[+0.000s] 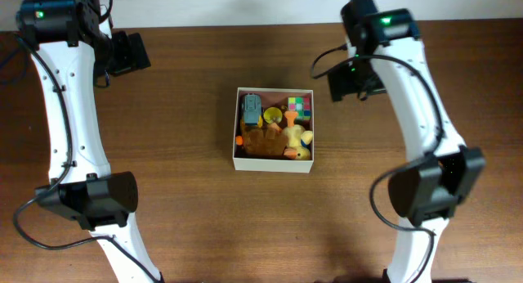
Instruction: Pack container
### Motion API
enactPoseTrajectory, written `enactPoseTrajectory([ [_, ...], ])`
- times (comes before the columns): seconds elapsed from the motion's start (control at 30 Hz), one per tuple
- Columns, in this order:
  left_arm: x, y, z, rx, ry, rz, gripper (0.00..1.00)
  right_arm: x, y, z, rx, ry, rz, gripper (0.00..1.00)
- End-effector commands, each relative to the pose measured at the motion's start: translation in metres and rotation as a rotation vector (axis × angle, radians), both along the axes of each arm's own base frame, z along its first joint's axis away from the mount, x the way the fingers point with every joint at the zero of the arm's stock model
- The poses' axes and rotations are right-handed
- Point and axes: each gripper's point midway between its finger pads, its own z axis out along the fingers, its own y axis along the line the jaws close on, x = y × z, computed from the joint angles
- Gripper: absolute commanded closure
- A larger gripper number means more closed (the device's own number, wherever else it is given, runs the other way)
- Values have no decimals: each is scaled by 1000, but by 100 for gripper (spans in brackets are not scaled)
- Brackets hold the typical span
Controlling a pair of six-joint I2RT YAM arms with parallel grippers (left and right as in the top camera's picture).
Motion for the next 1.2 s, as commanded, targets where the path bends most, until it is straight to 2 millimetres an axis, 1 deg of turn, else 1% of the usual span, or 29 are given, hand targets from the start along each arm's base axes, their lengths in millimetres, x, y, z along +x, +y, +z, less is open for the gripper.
enactPoseTrajectory([
  [0.0, -3, 3, 13, 13, -35, 16, 1, -16, -16, 88, 25, -231, -30, 1],
  [0.1, -3, 3, 13, 13, -35, 15, 1, -34, -23, 134, 44, -364, -43, 1],
  [0.13, -3, 3, 13, 13, -35, 16, 1, -46, -29, 154, 50, -426, -50, 1],
  [0.2, -3, 3, 13, 13, -35, 16, 1, -64, -38, 177, 60, -510, -70, 1],
  [0.27, -3, 3, 13, 13, -35, 16, 1, -82, -47, 191, 66, -587, -88, 1],
  [0.37, -3, 3, 13, 13, -35, 16, 1, -102, -56, 197, 77, -713, -111, 1],
  [0.43, -3, 3, 13, 13, -35, 16, 1, -113, -61, 193, 92, -801, -121, 1],
  [0.53, -3, 3, 13, 13, -35, 16, 1, -122, -62, 179, 128, -934, -119, 1],
  [0.67, -3, 3, 13, 13, -35, 16, 1, -132, -49, 152, 212, -1131, -55, 1],
  [0.83, -3, 3, 13, 13, -35, 16, 1, -147, -31, 132, 304, -1360, 54, 1],
  [0.93, -3, 3, 13, 13, -35, 15, 1, -162, -21, 118, 349, -1491, 128, 1],
  [1.1, -3, 3, 13, 13, -35, 16, 1, -176, -15, 95, 375, -1543, 170, 1],
  [1.17, -3, 3, 13, 13, -35, 16, 1, -180, -14, 89, 379, -1550, 176, 1],
])
